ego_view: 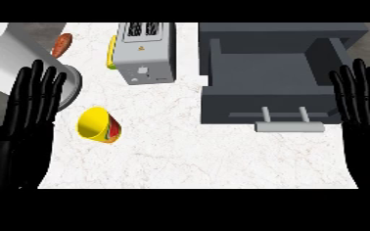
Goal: Pick up the cup, place it into the drawer and close the drawer
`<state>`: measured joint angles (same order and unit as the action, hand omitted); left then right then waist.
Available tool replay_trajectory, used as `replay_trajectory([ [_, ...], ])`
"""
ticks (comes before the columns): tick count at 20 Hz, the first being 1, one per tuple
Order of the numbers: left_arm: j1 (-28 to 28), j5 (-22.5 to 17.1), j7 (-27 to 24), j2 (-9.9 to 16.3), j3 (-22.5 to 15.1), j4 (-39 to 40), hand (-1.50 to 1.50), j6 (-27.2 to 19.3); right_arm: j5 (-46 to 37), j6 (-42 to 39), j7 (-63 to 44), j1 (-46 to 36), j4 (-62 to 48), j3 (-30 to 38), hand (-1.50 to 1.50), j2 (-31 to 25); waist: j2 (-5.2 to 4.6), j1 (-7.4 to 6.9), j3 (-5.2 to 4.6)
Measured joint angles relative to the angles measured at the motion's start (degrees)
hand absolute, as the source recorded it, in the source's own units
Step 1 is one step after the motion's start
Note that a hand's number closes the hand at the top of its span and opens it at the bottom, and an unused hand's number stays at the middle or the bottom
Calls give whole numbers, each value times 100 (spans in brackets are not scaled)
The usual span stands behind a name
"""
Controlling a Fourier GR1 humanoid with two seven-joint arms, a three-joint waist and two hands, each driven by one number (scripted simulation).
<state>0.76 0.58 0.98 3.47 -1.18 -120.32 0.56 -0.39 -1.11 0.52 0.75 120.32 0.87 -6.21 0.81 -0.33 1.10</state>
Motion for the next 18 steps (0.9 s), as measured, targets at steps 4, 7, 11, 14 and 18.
replay_trajectory([
  [4, 146, -271, -141, 117, -20, -57, -150, 359, 32, 59, 55, -95, -89, 89, -150, 67, -49, 13, -70],
  [7, 160, -868, -59, 255, 144, 34, -150, 736, -30, 43, -18, -131, -114, 51, -150, 41, -65, 11, -94],
  [11, 383, -1751, 253, 272, 398, 149, -150, 996, -164, -51, -151, -192, -272, -45, -150, -52, -75, 1, -106],
  [14, 435, -2069, 306, 281, 560, 357, -150, 1123, -145, -176, -157, -45, -193, -31, -150, -105, -77, 19, -109],
  [18, 409, -2291, 164, 333, 808, 829, -150, 1342, -30, -314, -124, -141, -370, 157, -150, -189, -80, 26, -110],
])
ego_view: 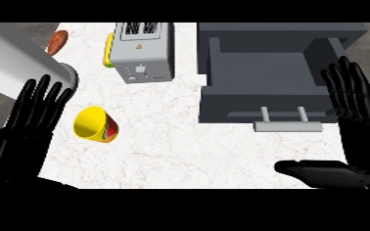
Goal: Pick up the cup, place it into the drawer and close the drawer
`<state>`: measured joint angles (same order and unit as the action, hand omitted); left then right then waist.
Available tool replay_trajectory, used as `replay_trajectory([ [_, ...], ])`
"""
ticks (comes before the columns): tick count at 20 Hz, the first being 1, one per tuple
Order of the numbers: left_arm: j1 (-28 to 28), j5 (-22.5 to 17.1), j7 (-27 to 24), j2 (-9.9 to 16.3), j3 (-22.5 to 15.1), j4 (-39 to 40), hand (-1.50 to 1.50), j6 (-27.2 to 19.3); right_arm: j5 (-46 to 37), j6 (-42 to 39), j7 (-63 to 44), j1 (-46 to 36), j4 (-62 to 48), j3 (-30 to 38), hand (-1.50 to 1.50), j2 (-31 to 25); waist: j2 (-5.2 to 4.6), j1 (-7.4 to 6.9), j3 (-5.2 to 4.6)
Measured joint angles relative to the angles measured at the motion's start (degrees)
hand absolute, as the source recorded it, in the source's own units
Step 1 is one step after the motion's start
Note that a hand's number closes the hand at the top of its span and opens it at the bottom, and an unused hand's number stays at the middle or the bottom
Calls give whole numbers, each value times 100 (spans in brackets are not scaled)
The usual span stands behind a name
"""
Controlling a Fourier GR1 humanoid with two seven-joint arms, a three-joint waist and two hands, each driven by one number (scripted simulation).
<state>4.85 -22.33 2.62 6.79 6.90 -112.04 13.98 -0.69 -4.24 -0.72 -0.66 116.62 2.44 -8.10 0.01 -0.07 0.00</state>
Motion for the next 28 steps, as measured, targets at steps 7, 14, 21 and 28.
replay_trajectory([
  [7, 56, 351, -583, 54, 342, 964, -150, 162, -150, -25, 103, -40, -134, -78, -150, 93, -2, 5, -1],
  [14, 19, 764, -1300, 256, 752, 2087, -150, 263, -116, -123, 123, -144, -231, 42, -150, 41, -3, 10, -1],
  [21, -381, 1324, -2273, 453, 962, 3800, -150, 263, -40, -209, 128, -219, -302, 160, -150, 20, -6, 23, -3],
  [28, -975, 1637, -3420, 612, 1090, 5649, -150, 322, 1, -312, 136, -196, -291, 215, -150, 33, -6, 31, -3],
])
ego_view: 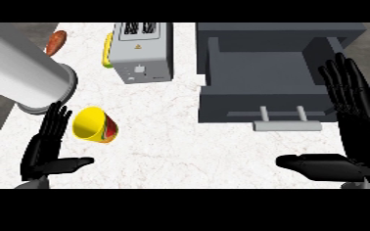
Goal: Pick up the cup, place it into the drawer and close the drawer
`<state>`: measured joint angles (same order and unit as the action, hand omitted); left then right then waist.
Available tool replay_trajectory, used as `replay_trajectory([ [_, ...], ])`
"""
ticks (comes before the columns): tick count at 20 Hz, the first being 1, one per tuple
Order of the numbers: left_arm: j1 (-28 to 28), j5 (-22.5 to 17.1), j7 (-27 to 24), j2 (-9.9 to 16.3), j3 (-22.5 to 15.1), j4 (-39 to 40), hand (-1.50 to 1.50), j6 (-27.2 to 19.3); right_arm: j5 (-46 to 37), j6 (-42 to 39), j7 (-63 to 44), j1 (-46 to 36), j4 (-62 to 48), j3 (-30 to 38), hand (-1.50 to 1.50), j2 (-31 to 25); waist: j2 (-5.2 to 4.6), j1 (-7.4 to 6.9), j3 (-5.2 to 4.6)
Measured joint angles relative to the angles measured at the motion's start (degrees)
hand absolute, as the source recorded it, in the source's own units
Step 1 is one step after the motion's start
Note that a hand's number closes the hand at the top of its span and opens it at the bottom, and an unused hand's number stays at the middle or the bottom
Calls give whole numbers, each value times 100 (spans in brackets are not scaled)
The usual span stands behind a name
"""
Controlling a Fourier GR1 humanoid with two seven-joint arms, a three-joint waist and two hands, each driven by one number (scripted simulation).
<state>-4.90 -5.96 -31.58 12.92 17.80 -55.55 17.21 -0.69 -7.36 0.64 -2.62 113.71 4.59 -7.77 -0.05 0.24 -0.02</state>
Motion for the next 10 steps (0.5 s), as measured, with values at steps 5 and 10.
replay_trajectory([
  [5, -569, 153, -980, 260, 160, 1536, -150, 128, -36, -37, 106, -20, -102, 20, -150, 21, -6, 14, -2],
  [10, -1150, 299, -1675, 500, 255, 2914, -150, 81, -69, -70, 122, 20, -52, -13, -150, 55, -11, 34, -5],
])
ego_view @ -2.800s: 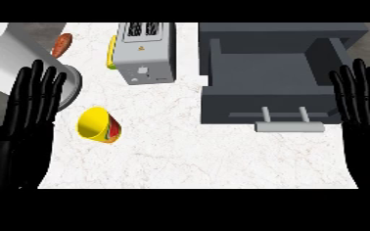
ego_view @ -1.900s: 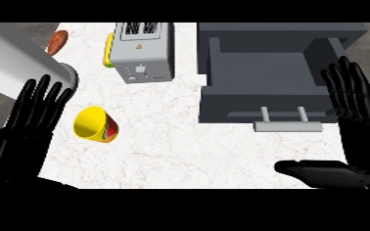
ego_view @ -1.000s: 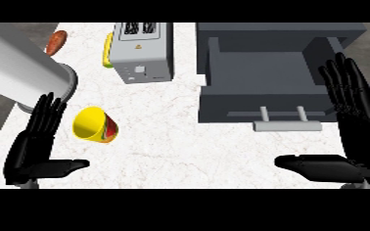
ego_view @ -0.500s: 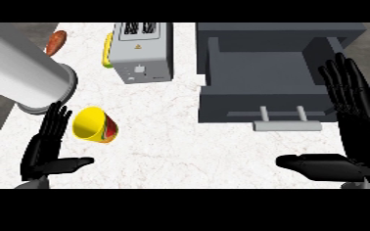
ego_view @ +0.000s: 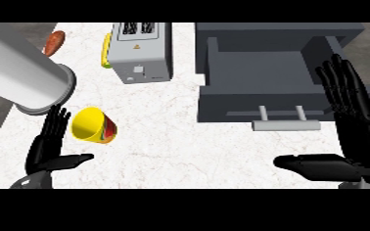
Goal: Pick up the cup, place it into the drawer and close the drawer
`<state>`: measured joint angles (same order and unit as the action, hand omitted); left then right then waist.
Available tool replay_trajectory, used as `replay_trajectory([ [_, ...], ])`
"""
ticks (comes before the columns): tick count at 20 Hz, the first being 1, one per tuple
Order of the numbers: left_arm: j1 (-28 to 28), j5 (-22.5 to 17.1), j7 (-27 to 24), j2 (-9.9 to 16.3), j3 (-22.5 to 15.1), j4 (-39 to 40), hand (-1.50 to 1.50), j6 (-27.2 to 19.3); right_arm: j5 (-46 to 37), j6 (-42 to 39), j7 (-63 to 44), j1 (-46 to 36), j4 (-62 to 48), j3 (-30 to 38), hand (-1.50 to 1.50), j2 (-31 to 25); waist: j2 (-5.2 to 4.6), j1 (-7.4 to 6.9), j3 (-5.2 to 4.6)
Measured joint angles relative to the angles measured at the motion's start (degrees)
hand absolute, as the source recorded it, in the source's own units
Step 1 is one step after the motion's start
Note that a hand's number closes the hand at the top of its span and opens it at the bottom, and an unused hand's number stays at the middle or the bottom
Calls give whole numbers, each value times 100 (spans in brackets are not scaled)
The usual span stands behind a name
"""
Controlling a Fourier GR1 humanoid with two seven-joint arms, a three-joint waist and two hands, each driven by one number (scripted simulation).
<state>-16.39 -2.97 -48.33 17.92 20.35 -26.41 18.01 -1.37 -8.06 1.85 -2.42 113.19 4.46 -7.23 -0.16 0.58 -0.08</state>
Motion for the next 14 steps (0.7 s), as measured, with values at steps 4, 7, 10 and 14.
replay_trajectory([
  [4, -258, 95, -361, 68, 21, 628, -150, -131, 31, -8, -142, -84, 58, -6, -150, 5, -9, 20, -4],
  [7, -414, 183, -522, 67, -13, 925, -150, -209, 72, -67, -91, -159, -76, 66, -150, -48, -19, 36, -7],
  [10, -573, 233, -619, 90, -19, 1153, -150, -263, 38, -60, -174, -122, 44, -14, -150, -9, -21, 49, -10],
  [14, -697, 255, -662, 195, -25, 1335, -150, -197, 78, -76, -166, -149, 24, 11, -150, 3, -24, 52, -11],
])
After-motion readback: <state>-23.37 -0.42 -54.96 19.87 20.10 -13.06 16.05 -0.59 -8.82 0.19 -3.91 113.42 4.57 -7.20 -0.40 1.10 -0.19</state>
